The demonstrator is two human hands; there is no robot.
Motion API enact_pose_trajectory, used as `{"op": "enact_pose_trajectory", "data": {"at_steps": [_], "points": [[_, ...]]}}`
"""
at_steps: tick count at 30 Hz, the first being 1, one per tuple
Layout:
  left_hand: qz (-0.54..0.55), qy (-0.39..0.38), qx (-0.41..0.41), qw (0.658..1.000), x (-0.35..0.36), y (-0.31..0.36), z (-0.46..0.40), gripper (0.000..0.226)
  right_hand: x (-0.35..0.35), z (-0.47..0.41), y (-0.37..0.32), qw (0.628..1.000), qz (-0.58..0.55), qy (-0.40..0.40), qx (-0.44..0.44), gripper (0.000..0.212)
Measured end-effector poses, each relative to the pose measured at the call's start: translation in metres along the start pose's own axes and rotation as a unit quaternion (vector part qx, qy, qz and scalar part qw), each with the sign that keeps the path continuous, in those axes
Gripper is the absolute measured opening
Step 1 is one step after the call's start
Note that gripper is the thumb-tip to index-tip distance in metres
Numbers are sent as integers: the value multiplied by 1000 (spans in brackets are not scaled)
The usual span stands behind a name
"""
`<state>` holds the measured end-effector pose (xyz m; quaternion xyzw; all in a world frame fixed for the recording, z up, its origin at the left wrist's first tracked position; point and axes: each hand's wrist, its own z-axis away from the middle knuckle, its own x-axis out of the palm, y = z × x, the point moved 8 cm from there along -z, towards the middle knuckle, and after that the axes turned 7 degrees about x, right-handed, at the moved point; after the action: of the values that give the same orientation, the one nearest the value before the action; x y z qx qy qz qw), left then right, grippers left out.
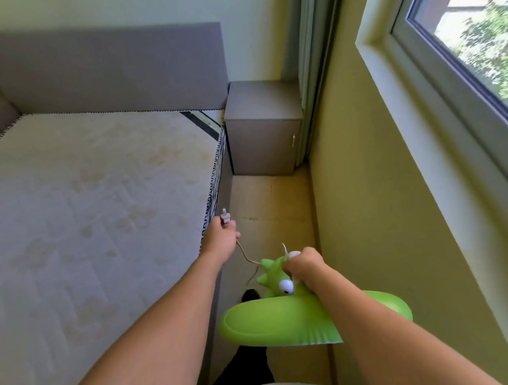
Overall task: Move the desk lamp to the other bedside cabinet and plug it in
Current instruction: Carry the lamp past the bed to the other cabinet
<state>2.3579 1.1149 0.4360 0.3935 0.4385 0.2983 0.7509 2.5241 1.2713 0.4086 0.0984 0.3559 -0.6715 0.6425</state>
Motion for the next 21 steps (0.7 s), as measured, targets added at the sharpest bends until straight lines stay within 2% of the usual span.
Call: {"op": "enact_pose_trajectory", "data": {"at_steps": [4,13,21], "points": [[30,4,11,999,2,28,-94,12,-25,-53,-64,999,26,16,18,20],[71,34,29,996,-25,120,-268,12,-86,-135,-217,998,-58,32,19,18],[73,69,48,994,-36,198,-403,16,-127,-209,-340,999,-25,9,19,16]]}}
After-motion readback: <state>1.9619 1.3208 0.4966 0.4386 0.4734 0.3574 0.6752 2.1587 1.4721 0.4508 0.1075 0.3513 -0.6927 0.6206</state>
